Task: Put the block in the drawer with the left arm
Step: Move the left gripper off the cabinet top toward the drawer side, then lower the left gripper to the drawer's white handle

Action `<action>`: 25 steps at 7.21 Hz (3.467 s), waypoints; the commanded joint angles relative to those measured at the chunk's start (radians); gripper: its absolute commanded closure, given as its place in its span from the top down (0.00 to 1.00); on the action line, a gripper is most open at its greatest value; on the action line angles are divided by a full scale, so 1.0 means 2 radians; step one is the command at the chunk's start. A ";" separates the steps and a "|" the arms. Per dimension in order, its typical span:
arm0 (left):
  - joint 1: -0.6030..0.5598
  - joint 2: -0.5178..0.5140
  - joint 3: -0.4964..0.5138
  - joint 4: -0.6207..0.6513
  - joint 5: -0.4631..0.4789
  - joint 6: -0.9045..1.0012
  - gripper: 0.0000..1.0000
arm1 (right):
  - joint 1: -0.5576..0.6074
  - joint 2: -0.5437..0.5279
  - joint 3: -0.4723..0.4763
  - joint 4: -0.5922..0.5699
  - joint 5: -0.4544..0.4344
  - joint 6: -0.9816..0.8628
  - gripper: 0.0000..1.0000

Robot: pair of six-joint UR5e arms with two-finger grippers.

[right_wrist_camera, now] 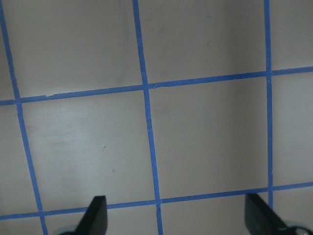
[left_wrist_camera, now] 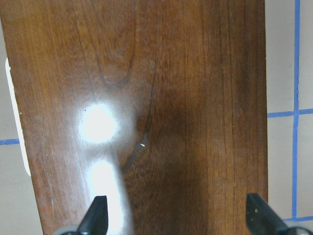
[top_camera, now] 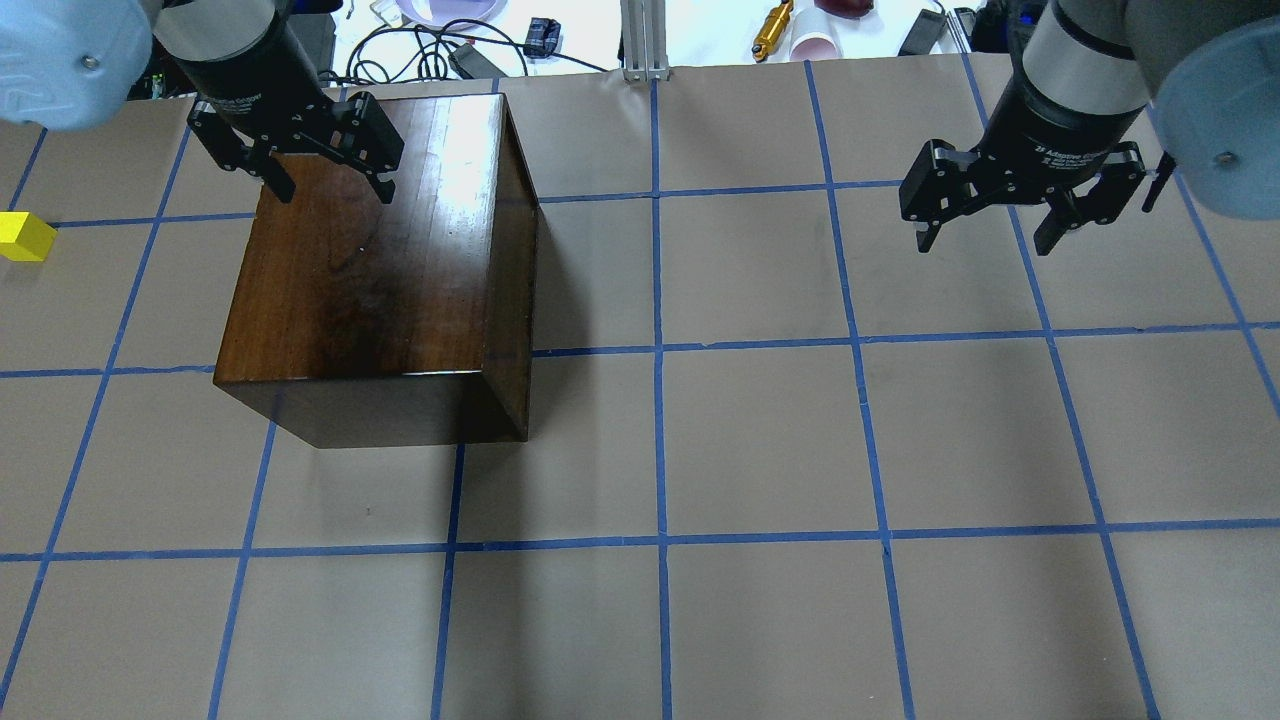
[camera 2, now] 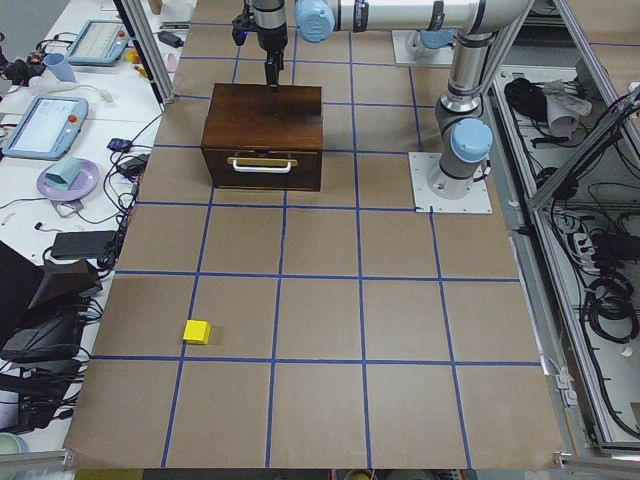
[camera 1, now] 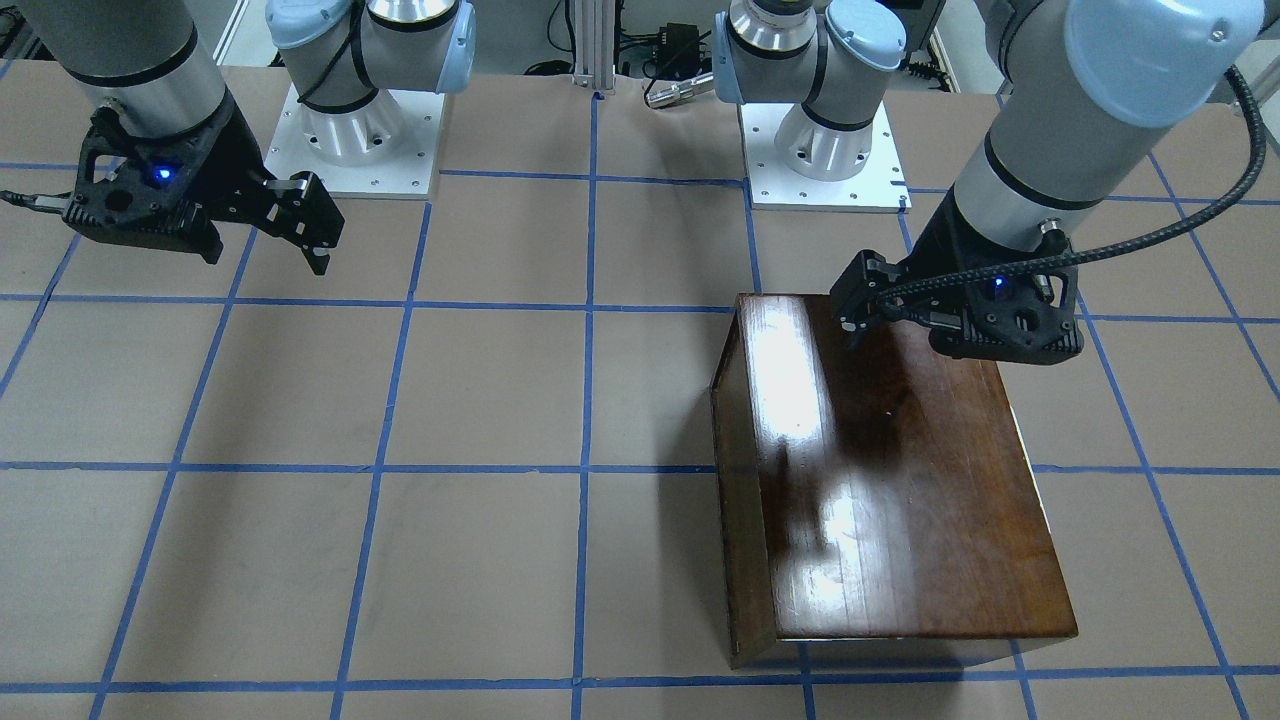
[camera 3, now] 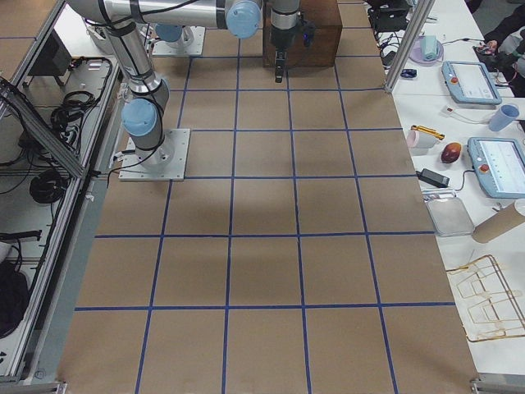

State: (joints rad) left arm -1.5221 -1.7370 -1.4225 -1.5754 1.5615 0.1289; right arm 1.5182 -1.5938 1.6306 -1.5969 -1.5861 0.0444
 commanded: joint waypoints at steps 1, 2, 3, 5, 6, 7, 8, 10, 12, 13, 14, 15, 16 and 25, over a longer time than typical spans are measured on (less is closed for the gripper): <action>-0.001 0.000 0.001 0.000 0.000 0.000 1.00 | 0.000 0.000 0.000 0.000 0.000 0.000 1.00; 0.000 0.000 0.001 0.000 0.000 -0.001 1.00 | 0.000 0.000 0.001 0.000 0.000 0.000 1.00; 0.000 0.000 0.002 0.001 -0.001 0.000 1.00 | 0.000 0.000 0.000 0.000 0.000 0.000 1.00; 0.000 -0.001 0.002 0.001 -0.002 -0.001 1.00 | 0.000 0.000 0.000 0.000 0.000 0.000 1.00; -0.001 -0.001 0.002 0.001 -0.002 -0.002 1.00 | 0.000 0.000 0.000 0.000 0.000 0.000 1.00; 0.000 -0.001 0.001 0.002 -0.003 -0.004 1.00 | 0.000 0.000 0.000 0.000 0.000 0.000 1.00; 0.000 -0.001 0.000 0.002 -0.002 -0.004 1.00 | 0.000 0.000 0.000 0.000 0.000 0.000 1.00; 0.000 -0.001 0.000 0.002 0.005 -0.005 1.00 | 0.000 0.000 0.001 0.000 0.000 0.000 1.00; 0.007 -0.001 0.002 0.001 0.002 -0.005 1.00 | 0.000 0.000 0.000 0.000 0.000 0.000 1.00; 0.016 -0.001 0.003 0.001 -0.003 -0.003 1.00 | -0.001 0.000 0.000 0.000 0.000 0.000 1.00; 0.036 -0.001 0.008 0.001 -0.005 0.001 1.00 | 0.000 0.000 0.000 0.000 0.000 0.000 1.00; 0.067 -0.004 0.016 -0.003 -0.021 0.036 1.00 | 0.000 0.000 0.001 0.000 0.000 0.000 1.00; 0.106 -0.007 0.025 -0.014 -0.029 0.076 1.00 | 0.000 0.000 0.000 0.000 0.000 0.000 1.00; 0.239 -0.122 0.016 0.001 -0.141 0.257 1.00 | 0.000 0.000 0.000 0.000 0.000 0.000 1.00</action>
State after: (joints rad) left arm -1.0461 -1.9498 -1.3739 -1.5801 1.3097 0.6471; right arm 1.5186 -1.5938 1.6312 -1.5969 -1.5861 0.0445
